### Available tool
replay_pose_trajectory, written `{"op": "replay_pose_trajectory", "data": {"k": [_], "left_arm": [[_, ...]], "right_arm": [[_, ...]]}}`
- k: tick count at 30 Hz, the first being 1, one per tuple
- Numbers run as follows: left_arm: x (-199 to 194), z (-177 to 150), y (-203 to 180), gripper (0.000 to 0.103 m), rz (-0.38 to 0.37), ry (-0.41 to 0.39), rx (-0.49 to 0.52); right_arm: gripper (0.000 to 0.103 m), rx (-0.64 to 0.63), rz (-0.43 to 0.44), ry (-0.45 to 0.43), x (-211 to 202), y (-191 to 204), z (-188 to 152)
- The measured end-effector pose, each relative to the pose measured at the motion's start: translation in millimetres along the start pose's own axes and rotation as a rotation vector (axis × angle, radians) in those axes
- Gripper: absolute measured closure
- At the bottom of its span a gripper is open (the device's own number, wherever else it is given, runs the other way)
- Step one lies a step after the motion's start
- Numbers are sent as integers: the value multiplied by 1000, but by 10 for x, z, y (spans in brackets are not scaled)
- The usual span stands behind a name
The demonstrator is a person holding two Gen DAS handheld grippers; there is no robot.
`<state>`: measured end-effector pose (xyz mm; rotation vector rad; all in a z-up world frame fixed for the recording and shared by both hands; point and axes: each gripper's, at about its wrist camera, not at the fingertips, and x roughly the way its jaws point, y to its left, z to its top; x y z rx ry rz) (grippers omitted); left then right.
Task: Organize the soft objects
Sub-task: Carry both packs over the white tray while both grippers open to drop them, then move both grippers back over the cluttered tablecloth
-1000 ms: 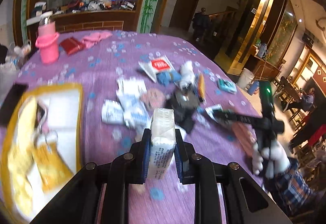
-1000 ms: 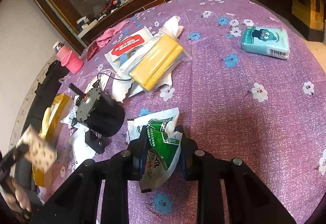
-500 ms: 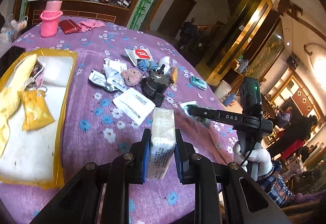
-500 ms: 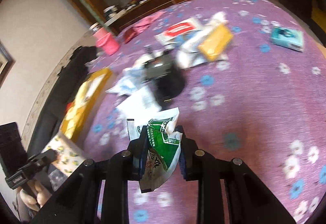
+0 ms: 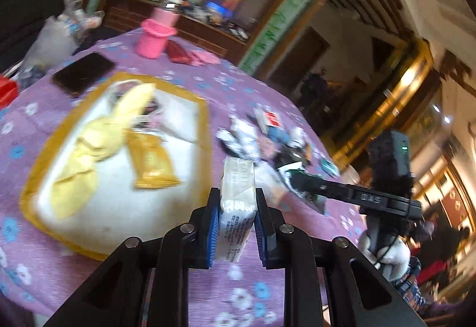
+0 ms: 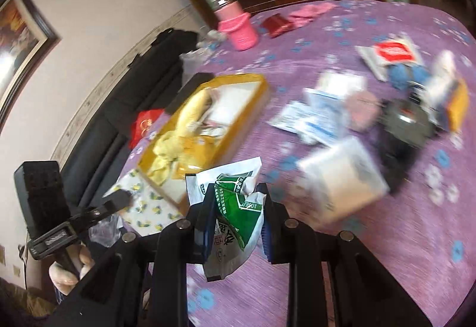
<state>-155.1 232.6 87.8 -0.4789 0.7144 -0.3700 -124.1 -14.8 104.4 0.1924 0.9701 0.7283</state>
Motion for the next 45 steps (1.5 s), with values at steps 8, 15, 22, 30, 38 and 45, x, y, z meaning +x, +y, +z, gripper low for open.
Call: {"op": "replay_pose_trajectory", "data": {"k": [8,15,22,30,38,45], "left_arm": [[-87,68,477,80,49,-38,-85],[-73,108,823,80,68,-41,-172],[21,96,953,47,131,-32,-210],[-192,135,950,30,147,-105,-205],[-209,83,889,30,118,-111,-206],[-159,64,488,27,83,-84,-110]], "right_arm": [[78,-83,8,63,533,485,240],[78,-135,-80,115,1047,665,405],[78,-195,-218,129,1421,728,541],[39,-199,-242,46,1384,752,573],[38,-138,-216,-38,929,613,390],[35,-68,-235,-128,331,164,-64]]}}
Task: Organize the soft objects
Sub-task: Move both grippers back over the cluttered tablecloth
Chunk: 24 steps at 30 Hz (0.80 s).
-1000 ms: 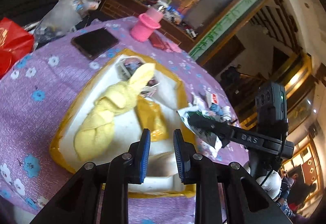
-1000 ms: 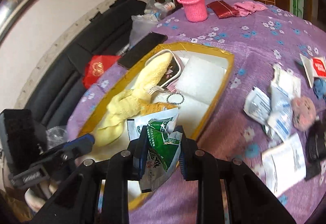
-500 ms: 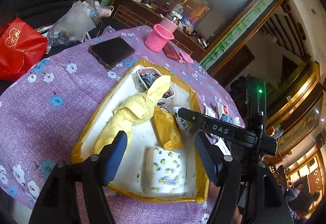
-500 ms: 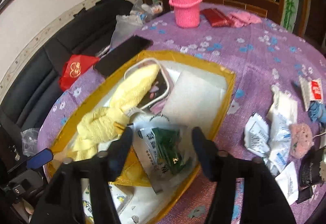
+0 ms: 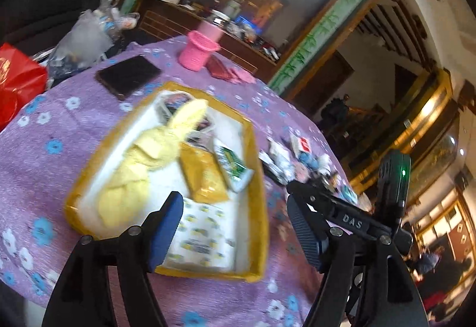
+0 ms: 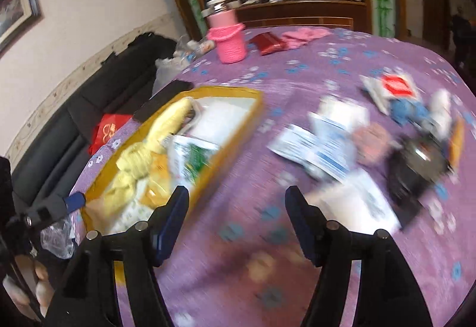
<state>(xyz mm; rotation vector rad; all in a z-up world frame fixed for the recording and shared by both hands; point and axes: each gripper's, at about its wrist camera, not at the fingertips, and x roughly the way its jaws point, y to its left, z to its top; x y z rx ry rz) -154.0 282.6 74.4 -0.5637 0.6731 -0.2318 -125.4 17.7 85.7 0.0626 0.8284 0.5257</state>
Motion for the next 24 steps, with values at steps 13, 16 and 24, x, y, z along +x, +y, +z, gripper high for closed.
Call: {"op": "replay_pose_trajectory", "data": {"k": [13,16,24], "left_arm": [[476,-398,-1017,27,-71,181,204],[549,-460,-1141,27,-68,210,225],[714,-540,-1307,27,-18,256,247]], "right_arm": [[29,325,-119,-82,-864,-1618,-542],[29,346,-126,-104,-978,-1814,-477],[29,345,-111,-121,-928,-2246,85]]}}
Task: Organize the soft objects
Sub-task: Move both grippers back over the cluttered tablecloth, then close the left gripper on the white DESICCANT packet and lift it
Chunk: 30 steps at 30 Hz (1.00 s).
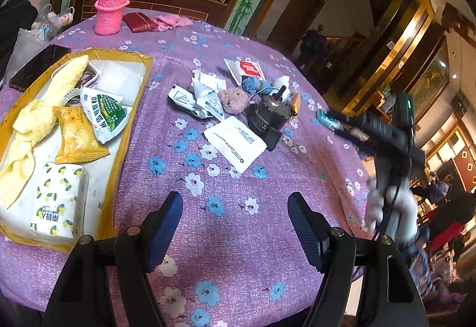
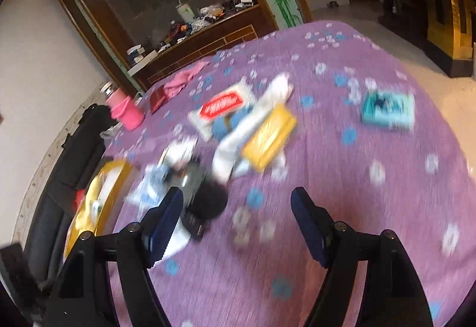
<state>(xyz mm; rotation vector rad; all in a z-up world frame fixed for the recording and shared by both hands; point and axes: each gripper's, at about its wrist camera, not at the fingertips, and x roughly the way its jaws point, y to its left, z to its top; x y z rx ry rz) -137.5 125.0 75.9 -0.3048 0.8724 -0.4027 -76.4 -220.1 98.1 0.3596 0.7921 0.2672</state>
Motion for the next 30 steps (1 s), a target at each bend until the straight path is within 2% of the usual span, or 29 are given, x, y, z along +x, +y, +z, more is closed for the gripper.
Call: {"op": "replay_pose_trajectory", "data": {"k": [3,6,9,11,13,22,25,27,30], "left_arm": [[66,22,-66,27,18,16,8],[146,51,-138,27,41,33,21],[250,84,-200,27,74,54,42],[359,126,-231,27,103,74,57],[482,187,-265,27,124,88,73],[1091,498,-277,27,173,135,83],[1121,606,-318,27,176,111,109],[1100,769,-286,27,210,61,124],[1168,1020,-109,27,257,29,91]], "right_arm": [[29,15,-19,-17,191,-109,297],[29,49,-12,-29,308,-254,410],[29,80,20,-47,380,-420,355],[29,103,25,-1,476,-508,327],[29,136,82,33,531,-580,320],[29,135,131,47,526,-531,313],[29,161,148,58,543,-578,317],[29,167,147,59,547,-593,321],[29,165,141,58,545,-593,323]]}}
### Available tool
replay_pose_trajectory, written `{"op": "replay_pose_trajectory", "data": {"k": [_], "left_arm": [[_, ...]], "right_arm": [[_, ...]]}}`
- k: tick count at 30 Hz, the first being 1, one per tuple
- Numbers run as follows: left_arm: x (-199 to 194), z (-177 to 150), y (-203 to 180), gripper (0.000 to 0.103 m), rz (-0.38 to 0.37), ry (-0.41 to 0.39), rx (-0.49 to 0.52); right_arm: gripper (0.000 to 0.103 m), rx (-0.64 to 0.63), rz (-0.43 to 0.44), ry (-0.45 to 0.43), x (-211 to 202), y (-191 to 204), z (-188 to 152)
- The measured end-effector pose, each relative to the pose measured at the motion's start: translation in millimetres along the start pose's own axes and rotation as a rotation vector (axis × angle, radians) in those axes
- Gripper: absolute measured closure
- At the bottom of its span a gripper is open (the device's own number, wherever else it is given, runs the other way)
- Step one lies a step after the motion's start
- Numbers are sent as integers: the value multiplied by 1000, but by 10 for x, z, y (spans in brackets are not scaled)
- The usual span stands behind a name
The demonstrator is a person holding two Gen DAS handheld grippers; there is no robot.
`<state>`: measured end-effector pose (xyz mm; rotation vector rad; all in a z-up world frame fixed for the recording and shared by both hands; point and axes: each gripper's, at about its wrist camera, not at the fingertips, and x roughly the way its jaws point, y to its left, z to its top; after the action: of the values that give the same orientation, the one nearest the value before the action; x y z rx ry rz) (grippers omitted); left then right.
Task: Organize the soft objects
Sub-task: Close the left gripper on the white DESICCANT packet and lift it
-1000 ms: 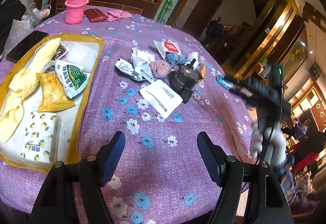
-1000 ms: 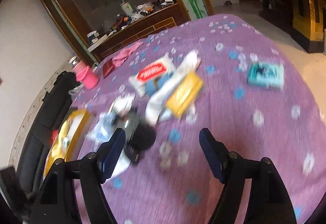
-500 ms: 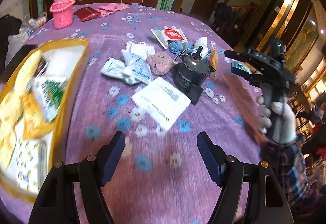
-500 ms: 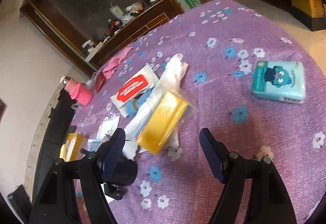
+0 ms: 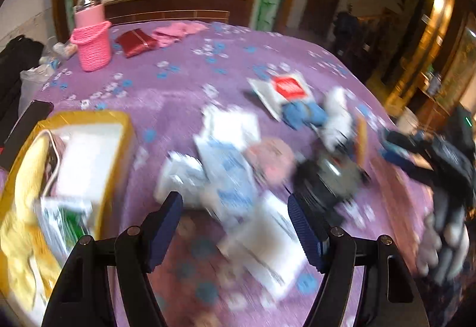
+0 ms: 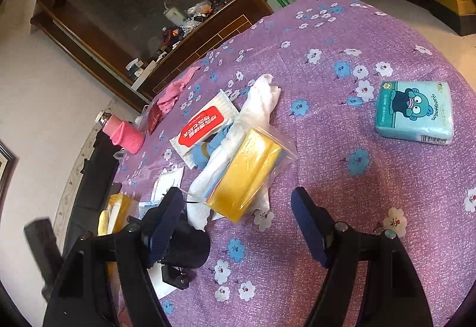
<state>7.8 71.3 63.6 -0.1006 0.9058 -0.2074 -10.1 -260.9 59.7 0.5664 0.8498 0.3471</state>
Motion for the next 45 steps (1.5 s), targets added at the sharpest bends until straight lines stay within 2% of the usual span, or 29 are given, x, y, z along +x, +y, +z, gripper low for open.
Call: {"op": "replay_pose_trajectory", "data": {"k": [2,5,8,11,13,14,18,22,25,29,33,35,39,42,45], "left_arm": [[93,100,59,27,6,-13,2],[204,159,-46,30,45,-53,92],[386,207,-109,30,32,-6,99],[577,235,-141,31,91,22,126],[664,225,-115,54,127,30,125],[689,211,-96,56,132,29,125],[634,176,-29,66,74,13,91],[415,169,43,71,-6,-30,17],[204,132,98,80,-77,-57,-37],[-111,76,125,80,-146,-105,-61],[-294,33,157,80,-152,-133,-61],[-232,37,198,77,-130,-98,-60],[-6,-22,207,53,-72,-19,-44],[192,-28,167,48,-47,3,-34],[364,35,82,47,-22,2,-20]], "right_arm": [[25,3,-4,8,13,-7,-1],[25,8,-13,11,22,-24,-2],[25,7,-23,4,18,-30,6],[25,6,-35,0,12,-40,9],[25,8,-43,-2,10,-47,16],[25,10,-44,-3,9,-53,18],[25,27,-51,-26,-33,-99,37],[25,49,-59,-105,-200,-167,74],[25,57,-59,-114,-209,-195,82],[25,47,-66,-70,-95,-185,73],[25,35,-90,-52,-30,-163,48],[25,38,-99,-46,-12,-173,43],[25,42,-119,-47,0,-198,48],[25,38,-125,-46,14,-200,41],[25,43,-118,-56,-22,-217,49]]}}
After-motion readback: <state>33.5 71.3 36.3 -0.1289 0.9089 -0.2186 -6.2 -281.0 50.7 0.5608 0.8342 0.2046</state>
